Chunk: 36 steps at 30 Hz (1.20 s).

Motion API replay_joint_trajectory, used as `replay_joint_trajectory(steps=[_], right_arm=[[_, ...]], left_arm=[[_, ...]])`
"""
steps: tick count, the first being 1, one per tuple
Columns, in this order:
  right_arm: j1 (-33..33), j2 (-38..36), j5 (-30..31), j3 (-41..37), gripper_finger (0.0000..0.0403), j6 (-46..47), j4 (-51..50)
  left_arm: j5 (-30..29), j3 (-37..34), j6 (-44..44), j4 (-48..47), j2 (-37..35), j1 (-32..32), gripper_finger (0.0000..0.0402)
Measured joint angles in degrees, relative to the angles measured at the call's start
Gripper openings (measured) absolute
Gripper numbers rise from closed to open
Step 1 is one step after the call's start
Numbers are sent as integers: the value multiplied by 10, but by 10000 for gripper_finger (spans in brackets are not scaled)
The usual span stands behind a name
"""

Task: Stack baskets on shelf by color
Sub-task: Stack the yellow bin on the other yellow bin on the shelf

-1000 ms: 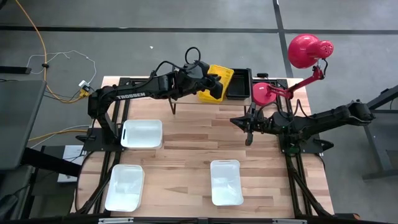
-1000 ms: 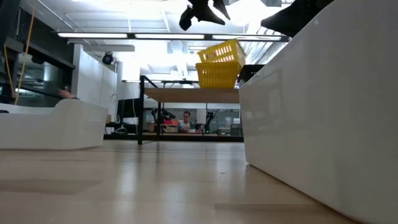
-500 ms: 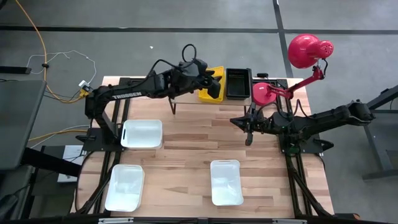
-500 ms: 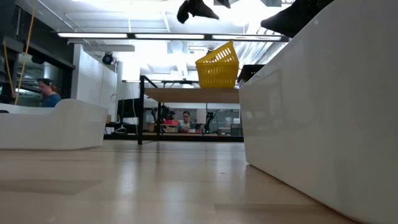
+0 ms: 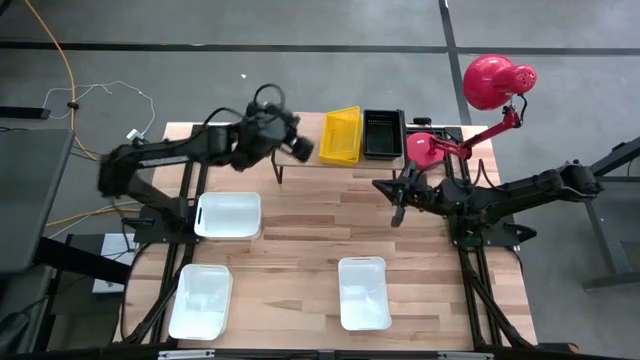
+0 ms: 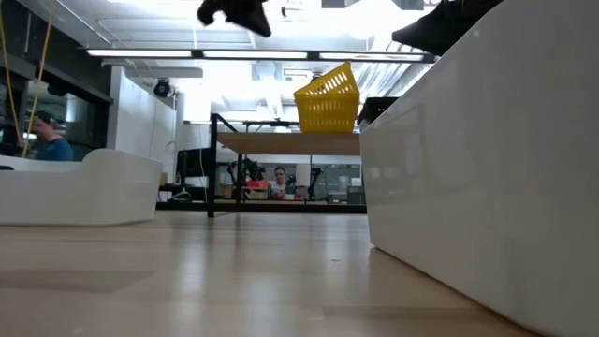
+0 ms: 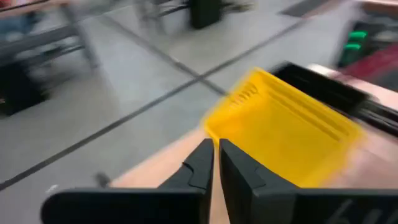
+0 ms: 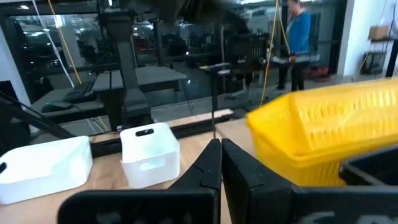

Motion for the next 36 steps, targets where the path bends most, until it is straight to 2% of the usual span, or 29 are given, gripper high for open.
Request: replay_joint_trajectory(steps=[4,7,11,14,20,24,27,32,36], right_arm=[[0,2,2,0,0,-15,25],[0,14,47,0,0,-16,31],[-1,44,141,28,0,-18,15],[-7,66,164,87,0,-37,-45],[-66,119,194,254,0,25,-336],[-118,165,180,341,0,53,-461],[-155,196,167,380,0,64,-502],[-201,243,83,410,0,65,-507],[-225,271,69,419,0,78,-506]], left_arm=[[96,-175,56,191,-85,-17,6],[148,-305,92,341,-155,-34,4],[156,-441,106,488,-240,-61,1],[158,-513,118,559,-304,-85,1],[142,-615,115,587,-406,-127,0],[133,-664,104,591,-440,-149,0],[119,-695,102,606,-448,-165,0],[106,-724,103,611,-448,-185,0],[106,-728,104,612,-448,-192,0]])
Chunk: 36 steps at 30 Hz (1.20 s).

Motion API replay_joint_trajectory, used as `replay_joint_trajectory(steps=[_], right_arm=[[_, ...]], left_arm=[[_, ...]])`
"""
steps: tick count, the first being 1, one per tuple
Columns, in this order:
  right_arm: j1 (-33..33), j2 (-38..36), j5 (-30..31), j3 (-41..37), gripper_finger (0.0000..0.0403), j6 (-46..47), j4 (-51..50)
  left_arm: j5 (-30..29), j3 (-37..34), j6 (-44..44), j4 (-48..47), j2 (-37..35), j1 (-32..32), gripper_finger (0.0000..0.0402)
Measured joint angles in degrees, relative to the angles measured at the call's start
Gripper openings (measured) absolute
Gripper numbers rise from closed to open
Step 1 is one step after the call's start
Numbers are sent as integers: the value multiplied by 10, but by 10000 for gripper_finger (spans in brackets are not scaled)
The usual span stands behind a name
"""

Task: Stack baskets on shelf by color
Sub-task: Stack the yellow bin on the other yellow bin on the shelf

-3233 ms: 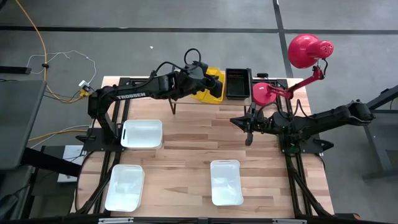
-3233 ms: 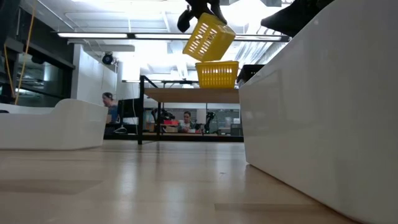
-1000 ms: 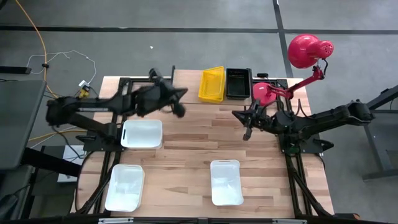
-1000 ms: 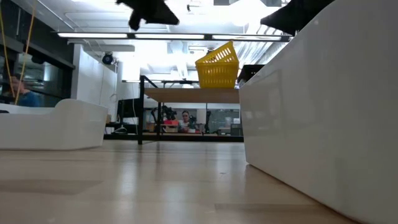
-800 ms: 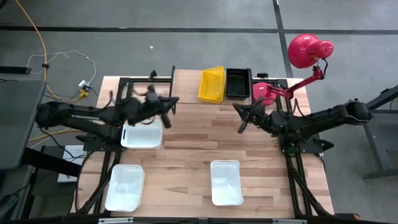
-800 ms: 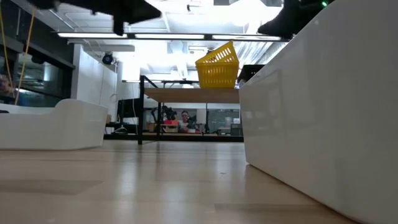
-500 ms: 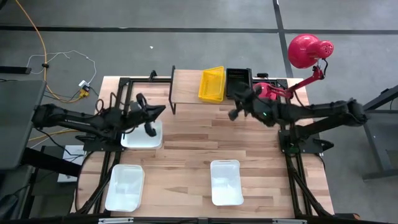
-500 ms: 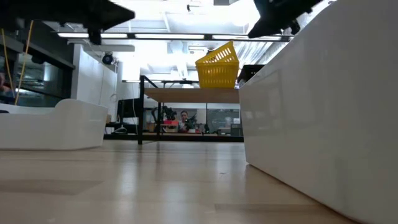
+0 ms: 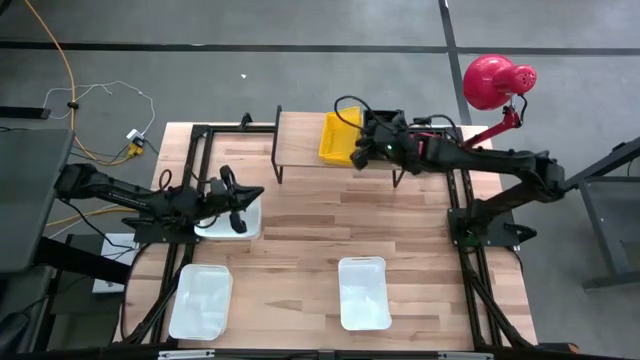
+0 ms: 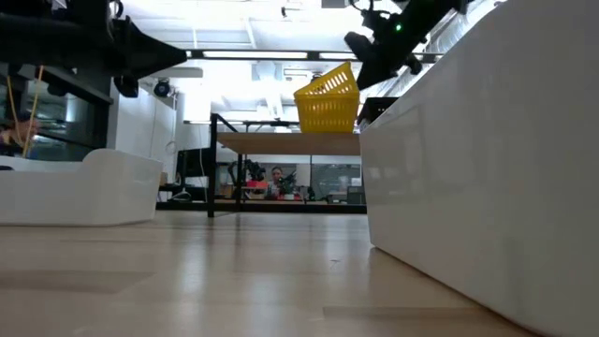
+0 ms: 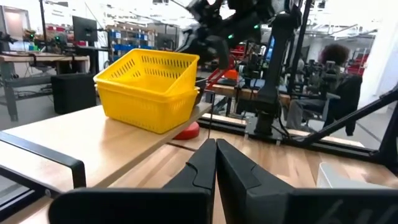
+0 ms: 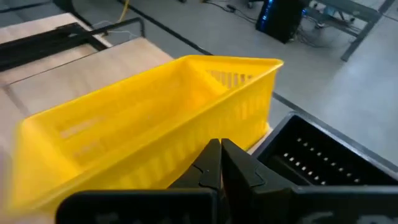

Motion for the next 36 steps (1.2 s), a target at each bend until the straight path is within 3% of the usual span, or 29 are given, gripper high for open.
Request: replay_joint_trajectory(steps=[4,9,14,22,32,36], right_arm=[[-14,20,-4,1,0,-2,17],[-33,26,-56,1,0,1,20],[-31,21,-44,2,0,-2,54],[-33,16,-73,2,0,-6,72],[5,-18,46,2,0,-60,100],[26,-18,-29,1,0,-104,122]], left_arm=[[0,0,0,7,0,0,0],[0,0,-1,8,0,0,0],[0,0,-1,8,0,0,0],[0,0,-5,8,0,0,0],[1,0,-10,7,0,0,0],[2,0,-10,7,0,0,0]])
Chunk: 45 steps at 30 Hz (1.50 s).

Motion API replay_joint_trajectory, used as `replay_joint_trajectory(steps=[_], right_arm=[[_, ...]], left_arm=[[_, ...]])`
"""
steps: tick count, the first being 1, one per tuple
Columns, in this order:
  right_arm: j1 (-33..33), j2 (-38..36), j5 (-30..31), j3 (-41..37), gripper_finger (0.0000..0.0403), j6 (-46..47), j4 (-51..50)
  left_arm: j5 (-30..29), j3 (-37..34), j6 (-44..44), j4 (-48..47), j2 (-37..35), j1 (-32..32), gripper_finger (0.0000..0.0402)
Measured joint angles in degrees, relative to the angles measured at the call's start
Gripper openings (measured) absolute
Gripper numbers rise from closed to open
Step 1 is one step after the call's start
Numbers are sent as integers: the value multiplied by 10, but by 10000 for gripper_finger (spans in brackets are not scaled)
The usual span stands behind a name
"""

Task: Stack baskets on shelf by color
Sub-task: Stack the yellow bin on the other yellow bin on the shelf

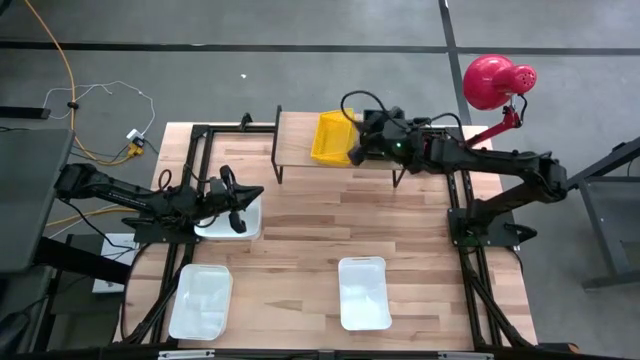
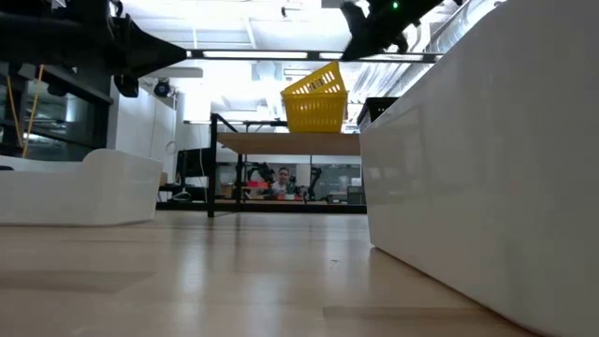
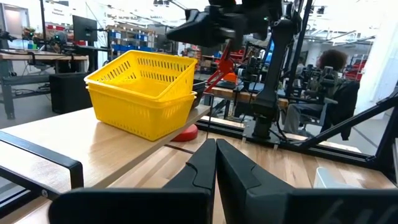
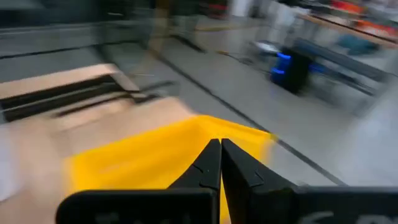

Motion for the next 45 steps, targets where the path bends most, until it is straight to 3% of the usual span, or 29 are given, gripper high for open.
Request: replay_joint_trajectory(steps=[3,15,24,31,34,37,45], right_arm=[[17,0,-35,0,0,-4,1],[17,47,-18,-1,0,12,-3],[9,10,-26,-1,0,-4,31],[25,28,-216,0,0,15,28],[63,55,-236,0,0,15,26],[103,82,-198,0,0,16,28],[149,121,10,-1,0,59,20]], left_arm=[[1,0,0,0,0,0,0],[3,0,-6,1,0,0,0],[2,0,-5,1,0,0,0],[2,0,-5,1,0,0,0],[2,0,-5,2,0,0,0],[1,0,-5,2,0,0,0],[1,0,-5,2,0,0,0]])
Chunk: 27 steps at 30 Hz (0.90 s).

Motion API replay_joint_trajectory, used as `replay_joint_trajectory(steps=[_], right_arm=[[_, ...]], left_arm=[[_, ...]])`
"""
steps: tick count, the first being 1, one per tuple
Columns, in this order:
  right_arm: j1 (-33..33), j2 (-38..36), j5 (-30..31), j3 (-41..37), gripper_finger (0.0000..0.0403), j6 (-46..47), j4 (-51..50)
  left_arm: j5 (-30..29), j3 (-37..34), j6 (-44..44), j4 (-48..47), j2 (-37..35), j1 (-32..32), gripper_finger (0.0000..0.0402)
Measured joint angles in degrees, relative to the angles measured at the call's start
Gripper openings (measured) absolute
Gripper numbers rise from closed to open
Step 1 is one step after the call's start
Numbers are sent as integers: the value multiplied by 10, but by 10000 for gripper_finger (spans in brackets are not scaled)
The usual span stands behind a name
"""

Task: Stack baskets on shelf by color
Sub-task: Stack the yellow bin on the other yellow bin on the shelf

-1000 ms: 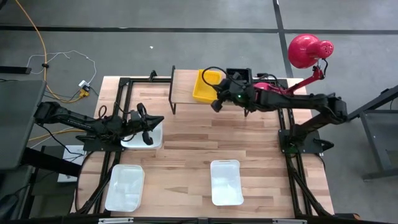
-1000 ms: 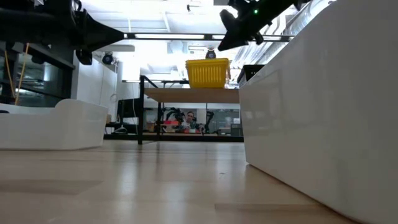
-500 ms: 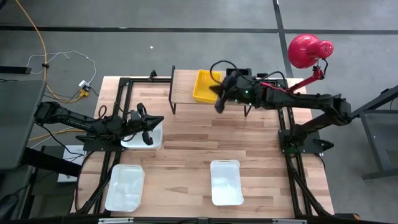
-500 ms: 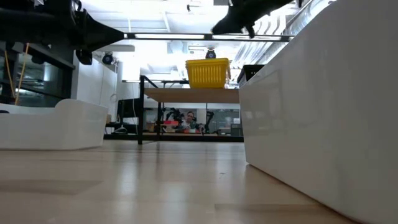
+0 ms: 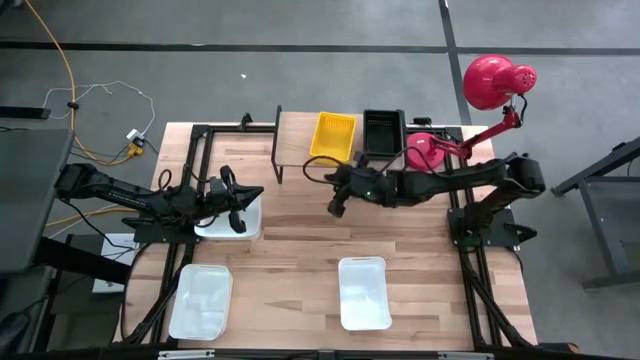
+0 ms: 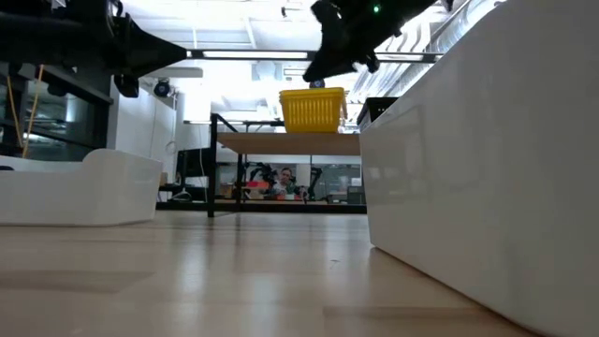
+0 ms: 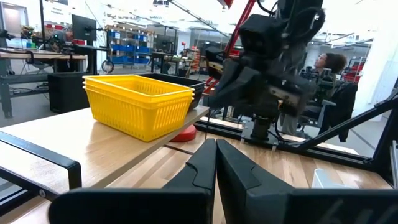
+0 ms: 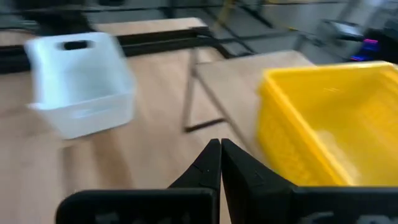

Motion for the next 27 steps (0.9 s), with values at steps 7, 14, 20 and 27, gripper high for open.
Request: replay_joint_trajectory(steps=[7,14,20,27], right_arm=[[-12,4,43,0,0,48,-40],[-16,4,80,0,0,67,-64],[-16,4,106,0,0,68,-74],[-16,4,139,0,0,68,-80]], left_arm=[[0,0,0,0,0,0,0],[-1,0,0,0,0,0,0],[-2,0,0,0,0,0,0],[-2,0,0,0,0,0,0]])
